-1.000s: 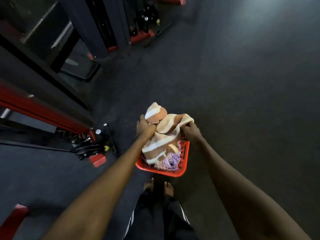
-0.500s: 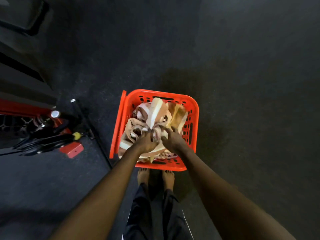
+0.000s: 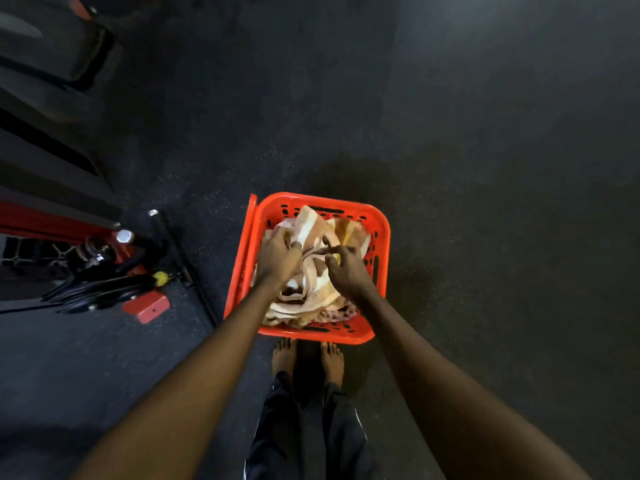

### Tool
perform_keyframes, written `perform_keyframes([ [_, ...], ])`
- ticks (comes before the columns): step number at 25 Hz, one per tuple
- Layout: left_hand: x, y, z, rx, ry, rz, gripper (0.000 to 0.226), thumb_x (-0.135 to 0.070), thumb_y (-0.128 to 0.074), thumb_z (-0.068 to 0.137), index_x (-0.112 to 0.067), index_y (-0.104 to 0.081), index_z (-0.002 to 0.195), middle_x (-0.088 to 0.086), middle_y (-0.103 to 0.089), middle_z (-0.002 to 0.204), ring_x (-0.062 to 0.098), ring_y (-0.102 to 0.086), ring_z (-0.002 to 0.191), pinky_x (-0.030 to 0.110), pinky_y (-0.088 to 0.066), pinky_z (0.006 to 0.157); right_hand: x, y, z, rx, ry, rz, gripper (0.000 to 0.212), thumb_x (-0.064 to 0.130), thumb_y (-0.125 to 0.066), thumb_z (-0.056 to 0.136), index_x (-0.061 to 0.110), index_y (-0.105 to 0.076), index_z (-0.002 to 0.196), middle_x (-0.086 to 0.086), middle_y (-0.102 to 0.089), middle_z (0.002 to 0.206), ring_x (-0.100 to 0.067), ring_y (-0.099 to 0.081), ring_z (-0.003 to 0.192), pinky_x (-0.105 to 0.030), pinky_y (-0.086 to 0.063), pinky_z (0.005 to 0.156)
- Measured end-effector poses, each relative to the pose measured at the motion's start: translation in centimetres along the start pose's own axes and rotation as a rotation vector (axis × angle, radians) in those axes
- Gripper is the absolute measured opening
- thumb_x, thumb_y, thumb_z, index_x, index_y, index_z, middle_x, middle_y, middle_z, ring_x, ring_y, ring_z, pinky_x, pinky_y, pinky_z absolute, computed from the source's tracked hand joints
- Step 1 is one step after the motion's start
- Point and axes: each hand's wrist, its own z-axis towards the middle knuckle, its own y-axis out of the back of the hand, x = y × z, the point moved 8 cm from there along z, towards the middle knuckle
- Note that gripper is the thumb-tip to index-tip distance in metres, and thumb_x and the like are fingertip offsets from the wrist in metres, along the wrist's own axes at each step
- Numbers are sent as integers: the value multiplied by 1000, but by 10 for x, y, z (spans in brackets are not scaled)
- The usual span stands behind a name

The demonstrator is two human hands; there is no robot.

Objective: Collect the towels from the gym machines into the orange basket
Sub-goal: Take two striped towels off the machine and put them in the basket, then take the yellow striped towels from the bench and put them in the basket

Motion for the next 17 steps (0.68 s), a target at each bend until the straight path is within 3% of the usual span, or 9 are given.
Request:
perform_keyframes([
  [2,-49,61,-9,-78,-38,-93,21,-16,-55,94,-7,-71,105,12,-69,106,27,-63,103,35,-46,93,57,40,-4,-78,59,30,41,34,-44,96,5,-69,111,-23,-63,120,-37,-56,119,-39,-45,96],
  [6,-116,161,-58,-161,-55,-158,20,-17,-56,91,-20,-74,96,3,-76,101,19,-68,100,26,-49,84,150,97,-36,-70,215,-44,43,27,-41,93,-1,-71,104,-23,-70,108,-43,-60,106,-51,-50,92],
  [8,-144,206,-88,-191,-81,-175,23,-12,-53,90,-25,-72,89,1,-76,89,15,-70,88,19,-49,73,193,117,-64,9,283,-93,37,20,-44,86,5,-75,100,-13,-73,100,-34,-66,98,-41,-50,88],
  [11,-177,276,-136,-324,-81,-225,24,-13,-51,91,-26,-71,86,-3,-74,80,9,-67,75,18,-48,64,257,144,-106,112,320,-64,29,20,-44,86,25,-72,90,4,-67,85,-17,-63,78,-39,-55,75],
  [14,-190,329,-191,-461,-89,-267,21,-18,-50,90,-26,-68,82,-5,-73,78,9,-66,72,24,-49,67,321,151,-142,210,431,-73,28,12,-43,92,22,-68,89,4,-65,81,-13,-60,62,-29,-50,54],
  [17,-158,383,-271,-669,-7,-300,5,-25,-51,84,-22,-55,86,1,-73,82,24,-68,79,33,-53,76,381,122,-201,303,563,-121,22,11,-45,91,21,-64,86,4,-65,79,-11,-59,56,-24,-45,47],
])
